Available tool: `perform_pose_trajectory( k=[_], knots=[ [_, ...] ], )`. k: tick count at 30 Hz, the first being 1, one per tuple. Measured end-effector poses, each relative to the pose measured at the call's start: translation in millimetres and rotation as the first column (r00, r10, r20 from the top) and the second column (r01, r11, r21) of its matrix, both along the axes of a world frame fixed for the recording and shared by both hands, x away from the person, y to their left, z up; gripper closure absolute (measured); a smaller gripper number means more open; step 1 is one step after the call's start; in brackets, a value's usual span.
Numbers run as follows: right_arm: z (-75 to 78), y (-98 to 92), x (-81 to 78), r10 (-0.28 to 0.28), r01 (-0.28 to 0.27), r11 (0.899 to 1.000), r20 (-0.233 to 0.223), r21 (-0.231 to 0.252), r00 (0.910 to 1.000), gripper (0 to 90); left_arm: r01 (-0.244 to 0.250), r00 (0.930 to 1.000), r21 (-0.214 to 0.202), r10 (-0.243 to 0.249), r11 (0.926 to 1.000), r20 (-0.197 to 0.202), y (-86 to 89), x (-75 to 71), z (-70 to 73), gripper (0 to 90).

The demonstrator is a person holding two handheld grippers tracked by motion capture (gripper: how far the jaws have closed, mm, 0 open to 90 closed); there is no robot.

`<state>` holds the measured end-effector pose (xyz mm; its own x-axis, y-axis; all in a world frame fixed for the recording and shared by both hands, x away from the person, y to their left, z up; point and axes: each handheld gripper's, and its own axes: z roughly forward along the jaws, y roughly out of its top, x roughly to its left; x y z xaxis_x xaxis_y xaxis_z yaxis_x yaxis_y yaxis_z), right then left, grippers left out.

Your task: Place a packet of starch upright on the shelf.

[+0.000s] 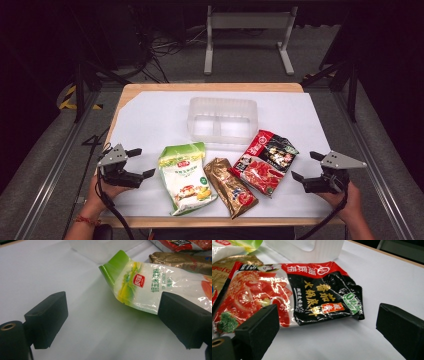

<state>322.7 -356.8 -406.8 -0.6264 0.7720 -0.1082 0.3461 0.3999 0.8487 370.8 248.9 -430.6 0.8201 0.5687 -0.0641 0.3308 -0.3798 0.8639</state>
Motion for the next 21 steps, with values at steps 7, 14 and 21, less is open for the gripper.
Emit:
perform_pose_trajectory(
  k=[7,14,21],
  knots=[
    [-6.2,-2.0,1.3,-0.004,0.006,1.0,-0.06,0.024,0.9982,7.4,0.061,0.9857,-0.032,-0.065,0.9976,-0.156,-10.8,4.9,-9.9,8.6],
    [-8.7,-2.6,1.9,-0.003,0.006,0.999,-0.069,0.037,0.9976,8.3,0.116,0.9644,-0.007,-0.114,0.9932,-0.239,-31.6,12.9,-16.0,8.1],
    [-10.8,-0.9,1.0,0.014,-0.011,0.999,-0.073,0.039,0.9973,8.1,0.16,0.9411,-0.011,-0.156,0.987,-0.3,-54.2,23.0,-19.5,8.5]
  ],
)
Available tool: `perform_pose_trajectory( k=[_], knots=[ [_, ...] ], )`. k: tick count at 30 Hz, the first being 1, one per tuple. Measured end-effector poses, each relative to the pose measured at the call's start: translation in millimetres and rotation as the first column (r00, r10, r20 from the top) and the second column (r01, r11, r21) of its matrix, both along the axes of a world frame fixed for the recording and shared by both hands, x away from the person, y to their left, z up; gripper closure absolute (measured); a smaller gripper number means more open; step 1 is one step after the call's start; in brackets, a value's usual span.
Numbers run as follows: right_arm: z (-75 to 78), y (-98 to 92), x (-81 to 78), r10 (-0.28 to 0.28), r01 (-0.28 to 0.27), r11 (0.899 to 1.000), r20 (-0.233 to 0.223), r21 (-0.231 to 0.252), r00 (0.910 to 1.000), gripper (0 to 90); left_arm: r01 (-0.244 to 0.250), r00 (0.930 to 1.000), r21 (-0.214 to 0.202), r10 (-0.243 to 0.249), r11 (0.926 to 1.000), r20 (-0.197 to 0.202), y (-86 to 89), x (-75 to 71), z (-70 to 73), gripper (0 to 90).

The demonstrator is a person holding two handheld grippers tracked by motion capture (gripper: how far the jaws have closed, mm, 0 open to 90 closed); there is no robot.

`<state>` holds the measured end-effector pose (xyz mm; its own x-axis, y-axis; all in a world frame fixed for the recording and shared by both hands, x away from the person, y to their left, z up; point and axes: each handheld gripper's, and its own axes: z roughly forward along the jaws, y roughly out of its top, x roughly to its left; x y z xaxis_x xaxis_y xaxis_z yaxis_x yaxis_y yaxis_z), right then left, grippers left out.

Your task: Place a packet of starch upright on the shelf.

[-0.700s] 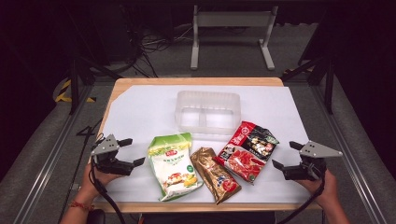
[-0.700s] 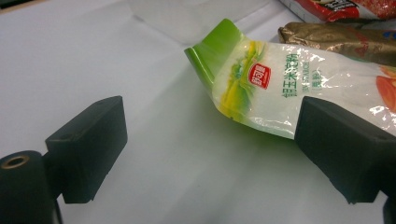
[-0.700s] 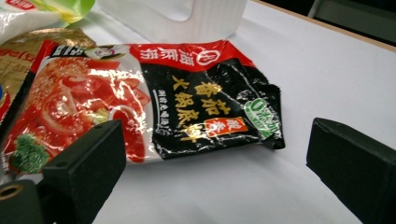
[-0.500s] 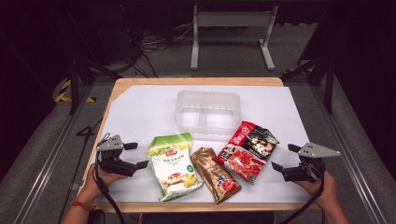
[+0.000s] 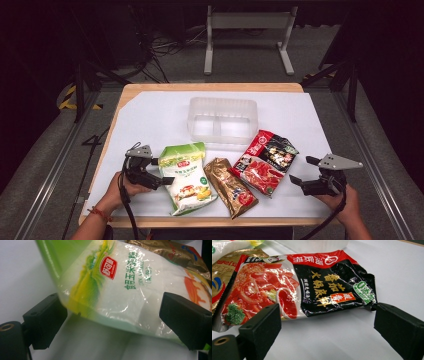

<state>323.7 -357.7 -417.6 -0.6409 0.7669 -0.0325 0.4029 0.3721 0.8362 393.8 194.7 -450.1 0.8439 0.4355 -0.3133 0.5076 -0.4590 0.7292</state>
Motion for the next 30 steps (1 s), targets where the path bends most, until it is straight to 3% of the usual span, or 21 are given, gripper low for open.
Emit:
perform_pose_trajectory(
  k=[5,8,12,18,21,24,30],
  knots=[
    [-1.7,-0.1,0.7,0.004,-0.004,1.0,-0.01,0.006,0.9999,8.1,0.043,0.9979,-0.032,-0.044,0.9986,-0.047,-14.6,9.7,-1.6,9.9],
    [-2.1,0.3,0.5,0.013,-0.013,1.0,-0.014,0.019,0.9998,8.3,0.074,0.9946,-0.04,-0.076,0.9965,-0.071,-20.2,11.3,-4.4,15.4],
    [-2.5,3.4,0.3,0.026,-0.026,1.0,-0.018,0.013,0.9995,8.3,0.094,0.993,-0.048,-0.097,0.9944,-0.068,-29.1,14.0,-2.2,24.9],
    [-3.7,4.2,0.4,0.028,-0.028,1.0,-0.016,0.003,0.9995,8.4,0.044,0.994,-0.073,-0.051,0.9964,-0.096,-25.7,15.9,-3.6,60.3],
    [-3.6,4.0,0.1,0.025,-0.025,1.0,-0.011,-0.002,0.9996,8.4,0.032,0.9969,-0.066,-0.036,0.9973,-0.07,-23.6,13.3,-0.3,78.6],
    [-3.6,3.6,-0.6,0.021,-0.021,1.0,-0.003,-0.015,0.9998,8.7,0.035,0.9983,-0.071,-0.038,0.9969,-0.044,-23.2,9.7,2.0,83.3],
    [-4.1,1.9,-1.8,0.016,-0.016,1.0,0.003,-0.021,0.9999,9.1,0.023,0.9975,-0.103,-0.016,0.9944,0.068,-23.6,-5.8,16.5,87.2]
  ],
)
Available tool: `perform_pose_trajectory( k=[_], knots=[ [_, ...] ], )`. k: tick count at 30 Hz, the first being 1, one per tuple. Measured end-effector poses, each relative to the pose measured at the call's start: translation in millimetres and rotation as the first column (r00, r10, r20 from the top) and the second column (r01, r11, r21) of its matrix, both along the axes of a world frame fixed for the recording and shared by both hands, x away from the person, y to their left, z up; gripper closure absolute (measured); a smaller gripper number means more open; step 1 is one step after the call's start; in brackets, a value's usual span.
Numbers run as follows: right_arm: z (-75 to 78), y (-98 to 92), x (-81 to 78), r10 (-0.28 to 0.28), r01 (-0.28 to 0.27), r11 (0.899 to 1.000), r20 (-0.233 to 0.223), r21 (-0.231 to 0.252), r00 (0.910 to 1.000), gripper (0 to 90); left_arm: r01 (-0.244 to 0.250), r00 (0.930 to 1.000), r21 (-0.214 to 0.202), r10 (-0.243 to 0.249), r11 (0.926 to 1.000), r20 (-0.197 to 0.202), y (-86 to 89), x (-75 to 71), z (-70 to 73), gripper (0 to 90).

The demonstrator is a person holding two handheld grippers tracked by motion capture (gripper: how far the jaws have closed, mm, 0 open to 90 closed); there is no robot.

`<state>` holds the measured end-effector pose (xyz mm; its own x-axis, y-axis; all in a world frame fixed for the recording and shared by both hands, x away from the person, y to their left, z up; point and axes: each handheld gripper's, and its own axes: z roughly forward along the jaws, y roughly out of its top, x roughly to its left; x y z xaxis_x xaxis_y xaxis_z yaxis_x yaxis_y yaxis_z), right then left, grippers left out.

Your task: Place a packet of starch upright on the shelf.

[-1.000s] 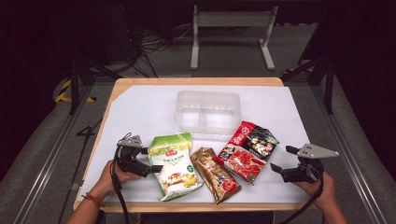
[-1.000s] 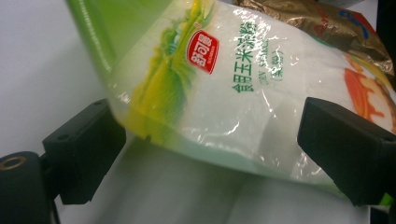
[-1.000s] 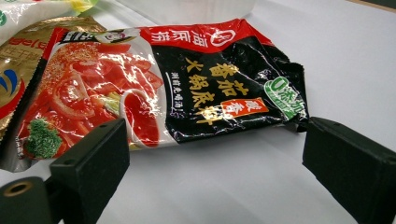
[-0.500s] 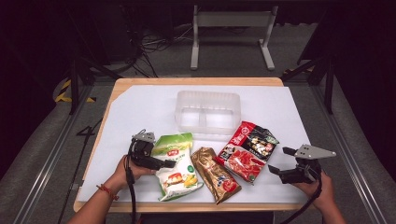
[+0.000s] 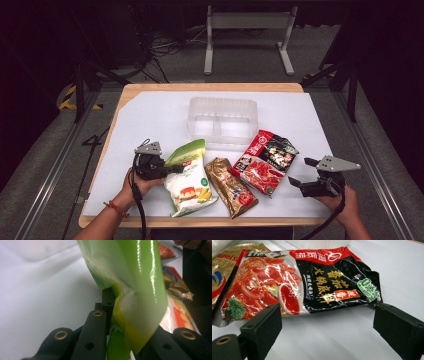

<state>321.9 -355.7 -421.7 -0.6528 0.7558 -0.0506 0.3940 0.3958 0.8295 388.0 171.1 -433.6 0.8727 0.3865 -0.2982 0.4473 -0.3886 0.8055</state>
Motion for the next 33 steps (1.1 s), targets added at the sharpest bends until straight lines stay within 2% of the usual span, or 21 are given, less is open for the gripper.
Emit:
perform_pose_trajectory(
  k=[2,4,5,10,15,19,22,23,24,28,29,31,33],
  knots=[
    [0.2,-0.5,-0.3,-0.004,0.004,1.0,0.003,0.004,1.0,9.2,-0.008,0.9995,-0.023,0.009,0.9997,0.031,1.4,-4.9,6.1,87.5],
    [0.5,-0.7,-0.7,-0.005,0.005,1.0,0.006,0.011,1.0,10.2,-0.015,0.9989,-0.027,0.016,0.9995,0.044,2.2,-7.2,9.0,87.9],
    [0.8,-0.6,-1.2,-0.004,0.003,1.0,0.008,0.01,1.0,11.2,-0.028,0.9976,-0.047,0.031,0.9985,0.062,4.2,-10.3,12.7,88.0],
    [2.1,-0.6,-2.7,0.001,-0.001,1.0,0.025,0.009,0.9997,12.7,-0.039,0.9957,-0.085,0.046,0.9956,0.081,10.2,-14.2,20.2,88.5],
    [2.6,-1.9,-3.0,-0.012,0.012,1.0,0.032,0.008,0.9994,11.7,-0.036,0.9892,-0.124,0.053,0.9916,0.137,11.3,-22.8,35.2,88.9],
    [3.0,-2.6,-3.8,-0.019,0.019,1.0,0.036,0.008,0.9992,11.5,-0.03,0.9853,-0.153,0.055,0.9878,0.162,11.4,-28.0,45.5,89.2],
    [3.1,-2.8,-3.9,-0.021,0.021,1.0,0.036,0.008,0.9991,11.5,-0.029,0.9846,-0.164,0.056,0.986,0.165,12.3,-28.9,48.7,89.4],
    [3.1,-2.8,-3.9,-0.021,0.021,1.0,0.037,0.006,0.9991,11.5,-0.04,0.9809,-0.158,0.069,0.9866,0.182,12.7,-29.9,50.4,89.4],
    [3.0,-2.8,-3.9,-0.02,0.02,1.0,0.038,0.008,0.9991,11.5,-0.029,0.9819,-0.17,0.06,0.985,0.18,13.7,-29.9,51.9,89.4],
    [3.2,-3.2,-4.1,-0.024,0.023,1.0,0.042,0.01,0.9988,11.5,-0.052,0.9773,-0.173,0.086,0.9835,0.194,17.2,-31.3,57.8,89.5],
    [3.2,-3.4,-4.1,-0.025,0.025,1.0,0.044,0.008,0.9987,11.5,-0.071,0.9738,-0.176,0.106,0.9819,0.201,18.7,-31.3,58.7,89.6],
    [3.3,-3.8,-4.3,-0.029,0.029,1.0,0.043,0.011,0.9986,11.5,-0.08,0.9736,-0.189,0.118,0.9786,0.195,23.1,-30.5,60.8,89.7],
    [3.4,-4.3,-4.4,-0.032,0.031,0.999,0.045,0.015,0.9985,11.5,-0.095,0.9673,-0.2,0.138,0.9752,0.213,27.0,-30.0,64.0,89.7]
  ],
)
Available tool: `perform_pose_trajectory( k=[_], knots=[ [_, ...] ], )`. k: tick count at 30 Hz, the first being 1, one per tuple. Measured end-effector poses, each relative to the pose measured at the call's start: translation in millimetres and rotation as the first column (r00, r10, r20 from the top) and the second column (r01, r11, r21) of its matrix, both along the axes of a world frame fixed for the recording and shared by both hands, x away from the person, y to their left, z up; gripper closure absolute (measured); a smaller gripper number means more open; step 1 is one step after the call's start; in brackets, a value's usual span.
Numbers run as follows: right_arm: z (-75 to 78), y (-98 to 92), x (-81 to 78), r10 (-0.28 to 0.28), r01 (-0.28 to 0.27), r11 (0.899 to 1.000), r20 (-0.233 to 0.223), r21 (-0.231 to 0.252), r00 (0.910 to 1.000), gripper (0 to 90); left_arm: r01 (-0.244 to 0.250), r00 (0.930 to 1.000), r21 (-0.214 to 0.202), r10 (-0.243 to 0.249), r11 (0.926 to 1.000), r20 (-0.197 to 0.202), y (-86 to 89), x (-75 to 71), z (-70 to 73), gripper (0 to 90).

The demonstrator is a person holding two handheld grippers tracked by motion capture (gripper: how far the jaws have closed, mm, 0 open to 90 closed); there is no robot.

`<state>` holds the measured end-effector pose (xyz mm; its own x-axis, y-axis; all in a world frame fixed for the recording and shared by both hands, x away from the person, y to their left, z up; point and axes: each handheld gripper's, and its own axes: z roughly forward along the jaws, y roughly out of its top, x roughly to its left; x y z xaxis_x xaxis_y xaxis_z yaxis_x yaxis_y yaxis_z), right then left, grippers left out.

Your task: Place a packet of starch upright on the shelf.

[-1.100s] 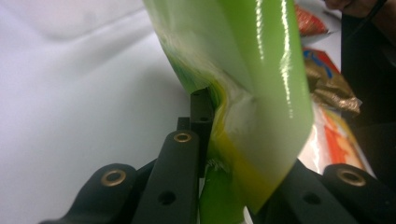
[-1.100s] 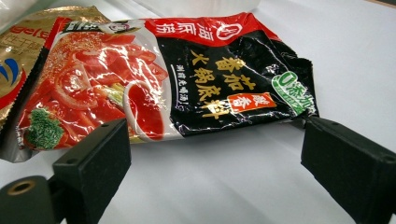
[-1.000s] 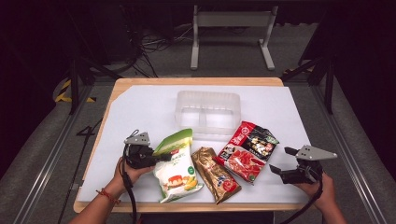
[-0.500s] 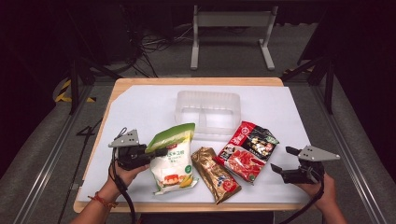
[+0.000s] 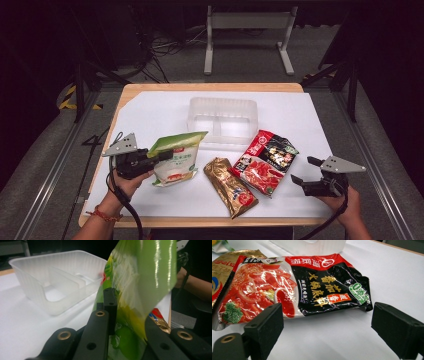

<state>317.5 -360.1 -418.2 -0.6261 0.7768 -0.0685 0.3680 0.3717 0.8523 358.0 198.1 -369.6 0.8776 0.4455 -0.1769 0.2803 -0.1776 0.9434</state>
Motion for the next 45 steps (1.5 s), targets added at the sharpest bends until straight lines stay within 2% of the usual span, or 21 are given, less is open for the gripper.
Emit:
perform_pose_trajectory(
  k=[2,3,7,10,17,21,23,24,26,30,32,33,35,36,37,39,40,41,44,45],
  knots=[
    [0.0,-0.2,-0.1,-0.002,0.002,1.0,0.001,-0.001,1.0,11.5,-0.013,0.9999,-0.01,0.013,0.9999,-0.004,2.6,-0.2,2.9,89.7],
    [-0.1,-0.5,-0.1,-0.005,0.005,1.0,-0.001,0.001,1.0,11.5,-0.032,0.9995,-0.03,0.032,0.999,-0.005,3.9,0.4,5.1,89.7],
    [-0.6,-1.2,0.3,-0.009,0.009,1.0,-0.003,0.004,1.0,11.5,-0.037,0.9993,-0.059,0.038,0.9975,0.006,3.4,3.3,13.0,89.8],
    [-0.7,-1.8,0.4,-0.014,0.014,1.0,0.0,0.004,0.9999,11.5,-0.053,0.9986,-0.078,0.053,0.9956,0.007,-0.4,5.7,18.8,89.8],
    [-0.6,-2.1,0.3,-0.016,0.016,1.0,0.001,0.004,0.9999,11.5,-0.072,0.9973,-0.144,0.073,0.987,0.0,-16.9,22.3,34.7,89.8],
    [-0.7,-2.8,0.1,-0.02,0.02,1.0,-0.003,0.006,0.9998,11.6,-0.101,0.9945,-0.136,0.103,0.9856,0.014,-31.7,30.5,43.7,89.8],
    [-0.5,-3.3,0.0,-0.02,0.02,1.0,-0.001,0.006,0.9998,11.5,-0.094,0.9952,-0.143,0.097,0.9853,0.015,-36.9,35.3,46.5,89.9],
    [-0.5,-3.4,-0.1,-0.021,0.021,1.0,0.0,0.006,0.9998,11.5,-0.11,0.9933,-0.141,0.114,0.9839,0.018,-40.1,38.0,48.1,89.9],
    [-0.5,-3.4,-0.1,-0.021,0.021,1.0,0.0,0.006,0.9998,11.5,-0.12,0.9921,-0.135,0.124,0.9835,0.021,-41.8,40.3,49.2,89.9],
    [-0.7,-2.9,0.2,-0.02,0.02,1.0,-0.002,0.005,0.9998,11.6,-0.138,0.9897,-0.15,0.142,0.979,0.016,-47.8,49.7,50.3,89.9],
    [-0.7,-2.7,0.3,-0.02,0.02,1.0,-0.001,0.004,0.9998,11.6,-0.18,0.9825,-0.151,0.185,0.9719,0.018,-52.8,57.2,51.9,89.9],
    [-0.8,-2.9,0.6,-0.019,0.019,1.0,0.0,0.005,0.9998,11.6,-0.18,0.9825,-0.151,0.185,0.9719,0.018,-52.8,57.2,51.9,90.0],
    [-1.0,-2.9,0.8,-0.02,0.02,1.0,-0.002,0.008,0.9998,11.6,-0.203,0.9785,-0.165,0.206,0.965,0.001,-54.7,63.1,52.6,89.9],
    [-1.1,-2.8,0.9,-0.021,0.021,1.0,-0.002,0.006,0.9998,11.6,-0.217,0.975,-0.167,0.222,0.9618,0.01,-56.1,66.5,53.0,89.9],
    [-1.1,-2.8,1.0,-0.021,0.021,1.0,-0.001,0.006,0.9998,11.7,-0.241,0.9697,-0.17,0.244,0.9556,0.0,-59.3,72.1,53.3,89.9],
    [-1.1,-2.7,1.0,-0.021,0.021,1.0,-0.001,0.006,0.9998,11.7,-0.265,0.9631,-0.155,0.269,0.9518,0.006,-63.8,78.7,54.4,89.9],
    [-1.1,-2.7,1.0,-0.021,0.021,1.0,-0.001,0.006,0.9998,11.7,-0.265,0.9631,-0.155,0.269,0.9518,0.006,-63.8,78.7,54.4,89.9],
    [-1.4,-2.8,1.3,-0.021,0.021,1.0,-0.002,0.006,0.9998,11.7,-0.289,0.956,-0.15,0.293,0.9454,0.006,-68.5,86.3,55.4,89.9],
    [-1.8,-3.0,1.6,-0.023,0.023,1.0,-0.003,0.004,0.9997,11.7,-0.33,0.9433,-0.149,0.331,0.932,-0.019,-75.5,98.7,55.5,89.9],
    [-1.9,-3.2,1.5,-0.023,0.023,1.0,-0.003,0.005,0.9997,11.6,-0.341,0.9395,-0.141,0.342,0.9295,-0.015,-78.4,102.4,55.9,89.9]
  ],
)
